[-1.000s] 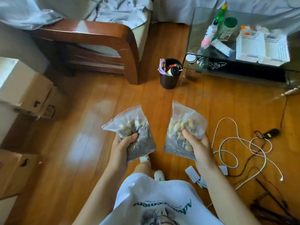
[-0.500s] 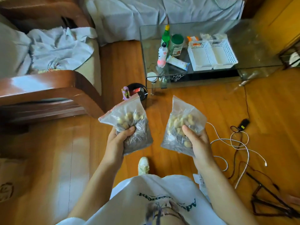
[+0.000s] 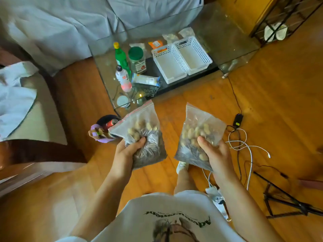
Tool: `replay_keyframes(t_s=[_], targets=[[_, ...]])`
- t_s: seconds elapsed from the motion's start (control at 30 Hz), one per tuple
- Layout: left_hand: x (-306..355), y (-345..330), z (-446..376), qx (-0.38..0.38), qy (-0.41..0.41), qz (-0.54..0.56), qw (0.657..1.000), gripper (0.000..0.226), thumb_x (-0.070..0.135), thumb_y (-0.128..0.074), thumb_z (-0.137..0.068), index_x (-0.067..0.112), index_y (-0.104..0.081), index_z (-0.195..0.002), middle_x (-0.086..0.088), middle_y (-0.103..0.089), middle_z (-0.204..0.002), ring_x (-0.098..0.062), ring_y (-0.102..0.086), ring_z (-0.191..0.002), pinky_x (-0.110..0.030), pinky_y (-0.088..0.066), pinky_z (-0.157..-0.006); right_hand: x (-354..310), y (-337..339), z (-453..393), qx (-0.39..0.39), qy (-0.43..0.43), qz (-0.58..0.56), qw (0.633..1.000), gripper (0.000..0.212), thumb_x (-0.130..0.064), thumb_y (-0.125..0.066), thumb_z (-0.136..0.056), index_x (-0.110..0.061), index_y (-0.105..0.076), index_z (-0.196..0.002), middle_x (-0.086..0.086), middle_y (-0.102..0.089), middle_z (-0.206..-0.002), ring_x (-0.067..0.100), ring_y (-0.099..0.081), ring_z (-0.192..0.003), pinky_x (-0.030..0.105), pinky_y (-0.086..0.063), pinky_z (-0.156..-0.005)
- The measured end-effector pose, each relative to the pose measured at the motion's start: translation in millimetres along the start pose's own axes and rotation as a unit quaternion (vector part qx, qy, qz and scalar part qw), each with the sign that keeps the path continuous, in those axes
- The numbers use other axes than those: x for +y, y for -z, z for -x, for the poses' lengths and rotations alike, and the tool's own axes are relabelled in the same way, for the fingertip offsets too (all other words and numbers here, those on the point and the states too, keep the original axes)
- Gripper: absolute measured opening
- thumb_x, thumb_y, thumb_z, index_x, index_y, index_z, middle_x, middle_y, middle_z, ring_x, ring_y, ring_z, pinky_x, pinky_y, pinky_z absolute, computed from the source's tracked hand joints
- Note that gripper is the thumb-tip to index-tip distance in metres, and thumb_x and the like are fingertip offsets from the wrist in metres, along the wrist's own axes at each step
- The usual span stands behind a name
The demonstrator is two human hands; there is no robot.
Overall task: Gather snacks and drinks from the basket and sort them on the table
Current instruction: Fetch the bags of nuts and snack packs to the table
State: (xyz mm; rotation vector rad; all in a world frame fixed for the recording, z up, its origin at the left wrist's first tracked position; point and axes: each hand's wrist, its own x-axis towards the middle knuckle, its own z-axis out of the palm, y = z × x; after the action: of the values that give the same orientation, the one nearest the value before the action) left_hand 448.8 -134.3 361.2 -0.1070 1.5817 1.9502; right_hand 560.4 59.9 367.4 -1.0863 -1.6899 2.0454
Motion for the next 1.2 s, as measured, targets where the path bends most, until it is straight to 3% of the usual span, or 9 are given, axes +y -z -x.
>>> replay_keyframes(t_s=[0.17,0.3,0.43,0.53,0.67,0.83,0.93,1.03,1.2], targets=[[22,-91,-87,0.013,0.008,0.000,1.000,0.021,0.018,-0.064,-0.073,0.028,-0.076,-0.087,0.003,-0.076,-0.088,-0.016,-0.073,-0.083,-0.024,-0.056,-0.064,-49,36,-104,-0.004,0.046,0.008,0.999,0.012,-0.018,-0.069,-0.077,-0.025,-0.067,-0.087,-0.019,-0.074,-0.080,-0.002,-0.068,-0.081,0.011,-0.052,-0.068],[46,-151,-143,0.005,-0.008,-0.004,1.000,0.021,0.019,-0.063,-0.075,0.027,-0.075,-0.090,0.002,-0.076,-0.090,-0.015,-0.072,-0.086,-0.024,-0.056,-0.066,-87,62,-175,-0.002,0.070,0.024,0.997,0.011,-0.022,-0.070,-0.074,-0.029,-0.067,-0.082,-0.027,-0.071,-0.078,-0.011,-0.065,-0.078,0.003,-0.046,-0.061],[59,-182,-188,0.022,-0.007,0.010,1.000,0.021,0.022,-0.064,-0.074,0.029,-0.075,-0.090,0.003,-0.077,-0.088,-0.015,-0.073,-0.083,-0.022,-0.055,-0.063,-103,72,-238,-0.011,0.067,0.036,0.997,0.019,-0.018,-0.067,-0.080,-0.026,-0.065,-0.097,-0.029,-0.070,-0.081,-0.010,-0.065,-0.081,0.004,-0.048,-0.063],[65,-191,-222,0.049,0.001,0.031,0.998,0.021,0.022,-0.064,-0.074,0.028,-0.076,-0.090,0.002,-0.077,-0.087,-0.014,-0.073,-0.082,-0.022,-0.055,-0.062,-112,68,-279,-0.024,0.044,0.027,0.998,0.021,-0.030,-0.066,-0.073,-0.030,-0.063,-0.093,-0.027,-0.071,-0.083,-0.008,-0.066,-0.083,0.006,-0.050,-0.064],[74,-197,-278,0.069,0.015,0.050,0.996,0.024,0.023,-0.066,-0.071,0.020,-0.074,-0.094,-0.003,-0.076,-0.090,-0.018,-0.073,-0.084,-0.023,-0.056,-0.061,-127,49,-339,-0.044,0.033,0.031,0.998,0.019,-0.026,-0.064,-0.076,-0.029,-0.062,-0.094,-0.029,-0.070,-0.083,-0.011,-0.065,-0.084,0.004,-0.048,-0.063],[92,-208,-373,0.071,0.022,0.078,0.994,0.022,0.023,-0.065,-0.074,0.023,-0.073,-0.094,-0.001,-0.076,-0.093,-0.016,-0.073,-0.086,-0.024,-0.056,-0.063,-149,23,-429,-0.040,0.028,0.059,0.997,0.039,-0.040,-0.066,-0.070,-0.028,-0.061,-0.107,-0.025,-0.071,-0.092,-0.006,-0.065,-0.092,0.006,-0.050,-0.065],[108,-219,-427,0.062,0.038,0.083,0.994,0.031,0.027,-0.066,-0.072,0.021,-0.069,-0.103,-0.001,-0.076,-0.096,-0.018,-0.072,-0.089,-0.024,-0.057,-0.065,-165,12,-480,-0.018,0.010,0.055,0.998,0.038,-0.032,-0.071,-0.073,-0.028,-0.061,-0.110,-0.011,-0.070,-0.103,0.006,-0.066,-0.097,0.018,-0.055,-0.074],[128,-230,-482,0.050,0.057,0.065,0.995,0.029,0.036,-0.069,-0.070,0.030,-0.070,-0.098,0.002,-0.075,-0.097,-0.016,-0.072,-0.090,-0.022,-0.056,-0.066,-185,1,-533,0.011,-0.005,0.067,0.998,0.041,-0.037,-0.074,-0.066,-0.030,-0.062,-0.106,-0.013,-0.070,-0.099,0.004,-0.067,-0.093,0.012,-0.053,-0.066],[147,-246,-550,0.053,0.062,0.027,0.996,0.044,0.035,-0.073,-0.072,0.021,-0.062,-0.112,0.002,-0.074,-0.101,-0.013,-0.070,-0.093,-0.021,-0.055,-0.071,-193,-13,-597,0.026,-0.013,0.079,0.996,0.043,-0.011,-0.075,-0.073,-0.023,-0.061,-0.112,-0.009,-0.069,-0.102,0.005,-0.066,-0.094,0.011,-0.053,-0.068]])
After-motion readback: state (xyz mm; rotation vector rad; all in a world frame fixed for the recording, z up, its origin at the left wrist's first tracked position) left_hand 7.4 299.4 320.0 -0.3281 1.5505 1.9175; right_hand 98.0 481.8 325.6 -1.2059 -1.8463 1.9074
